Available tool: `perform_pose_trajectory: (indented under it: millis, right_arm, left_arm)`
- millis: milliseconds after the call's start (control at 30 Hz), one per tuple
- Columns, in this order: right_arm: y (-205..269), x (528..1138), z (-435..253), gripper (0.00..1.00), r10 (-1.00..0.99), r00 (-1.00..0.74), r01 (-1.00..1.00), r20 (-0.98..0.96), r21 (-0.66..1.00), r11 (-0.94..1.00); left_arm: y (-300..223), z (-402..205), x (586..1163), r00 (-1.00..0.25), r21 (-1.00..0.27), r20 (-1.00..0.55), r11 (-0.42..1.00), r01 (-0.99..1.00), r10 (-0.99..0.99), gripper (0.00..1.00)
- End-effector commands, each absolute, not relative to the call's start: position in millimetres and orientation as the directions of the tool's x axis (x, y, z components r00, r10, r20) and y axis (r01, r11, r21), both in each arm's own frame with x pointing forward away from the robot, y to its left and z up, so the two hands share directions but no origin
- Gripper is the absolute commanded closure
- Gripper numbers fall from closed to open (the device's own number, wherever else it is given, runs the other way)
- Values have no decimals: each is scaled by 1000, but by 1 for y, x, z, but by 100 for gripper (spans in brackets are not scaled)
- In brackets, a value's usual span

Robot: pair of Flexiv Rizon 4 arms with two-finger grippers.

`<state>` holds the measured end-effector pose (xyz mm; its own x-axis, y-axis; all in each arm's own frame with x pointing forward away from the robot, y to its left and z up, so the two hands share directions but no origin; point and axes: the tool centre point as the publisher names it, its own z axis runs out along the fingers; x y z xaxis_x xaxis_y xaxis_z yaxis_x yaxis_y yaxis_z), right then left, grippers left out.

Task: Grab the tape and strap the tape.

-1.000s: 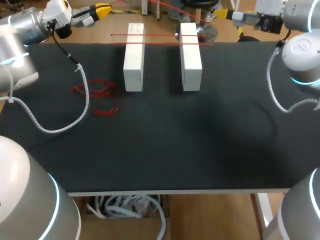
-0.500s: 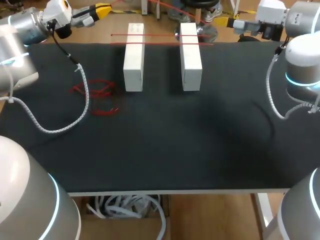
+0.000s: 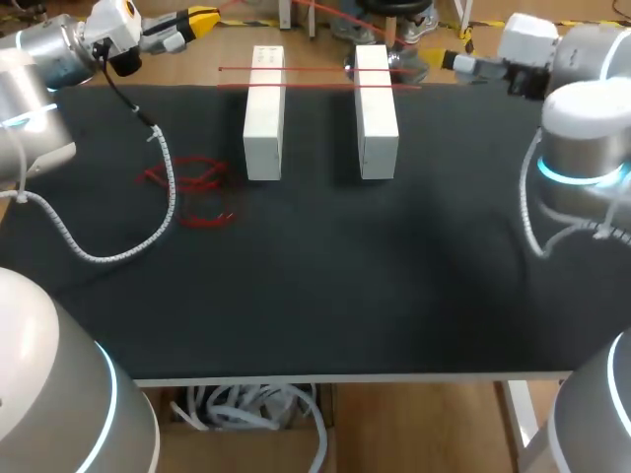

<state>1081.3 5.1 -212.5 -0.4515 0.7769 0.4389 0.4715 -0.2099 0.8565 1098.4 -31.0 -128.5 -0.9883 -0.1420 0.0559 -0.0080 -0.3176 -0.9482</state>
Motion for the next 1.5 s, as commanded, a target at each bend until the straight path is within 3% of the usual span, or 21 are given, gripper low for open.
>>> perform_pose_trajectory:
  millis: [33,367,1500]
  right_arm:
    - [11,1066,-222,0,882,-273,105,385,923,-371]
    - [5,1073,-216,0,806,-219,156,550,835,-527]
    - [5,1074,-215,0,806,-258,175,533,846,-503]
  left_arm:
    - [-31,-129,1098,-988,-948,55,-319,-6,-142,100]
    - [-31,-129,1098,-988,-948,55,-319,-6,-142,100]
    - [-31,-129,1098,-988,-948,55,-319,-6,-142,100]
